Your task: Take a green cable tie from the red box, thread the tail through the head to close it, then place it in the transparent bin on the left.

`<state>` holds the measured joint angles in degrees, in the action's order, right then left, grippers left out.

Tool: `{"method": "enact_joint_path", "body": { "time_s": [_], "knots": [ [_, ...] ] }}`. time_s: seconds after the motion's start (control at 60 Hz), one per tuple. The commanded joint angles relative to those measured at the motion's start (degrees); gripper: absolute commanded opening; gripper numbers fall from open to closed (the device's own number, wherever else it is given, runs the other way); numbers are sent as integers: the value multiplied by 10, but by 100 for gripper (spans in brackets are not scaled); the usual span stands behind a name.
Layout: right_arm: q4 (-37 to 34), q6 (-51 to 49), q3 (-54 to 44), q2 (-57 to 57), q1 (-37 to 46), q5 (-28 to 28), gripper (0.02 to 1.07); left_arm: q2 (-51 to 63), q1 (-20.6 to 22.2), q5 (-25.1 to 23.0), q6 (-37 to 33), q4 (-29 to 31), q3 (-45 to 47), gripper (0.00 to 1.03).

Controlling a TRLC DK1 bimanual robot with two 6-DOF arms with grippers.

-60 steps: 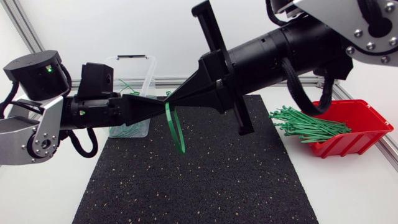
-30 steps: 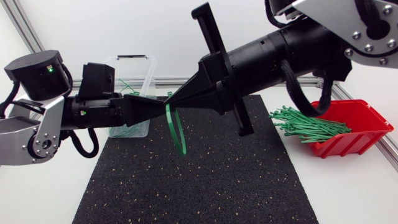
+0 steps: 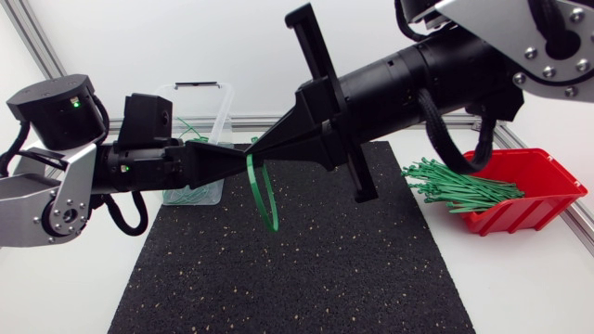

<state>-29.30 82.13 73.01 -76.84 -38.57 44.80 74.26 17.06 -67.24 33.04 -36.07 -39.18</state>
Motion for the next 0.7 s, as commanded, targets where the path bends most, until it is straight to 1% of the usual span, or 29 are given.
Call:
{"method": "enact_joint_path", "body": {
  "time_s": [0.0, 0.483, 0.683],
  "knots": [
    [7, 20, -14, -9, -5, -1, 7, -11, 3, -2, 12, -12, -13, 4],
    [14, 23, -17, -13, -6, 0, 7, -31, 10, -1, 13, -16, -4, 4],
    [20, 28, -19, -6, -5, 4, 7, -38, 14, -1, 12, -27, 4, 4]
  ]
}}
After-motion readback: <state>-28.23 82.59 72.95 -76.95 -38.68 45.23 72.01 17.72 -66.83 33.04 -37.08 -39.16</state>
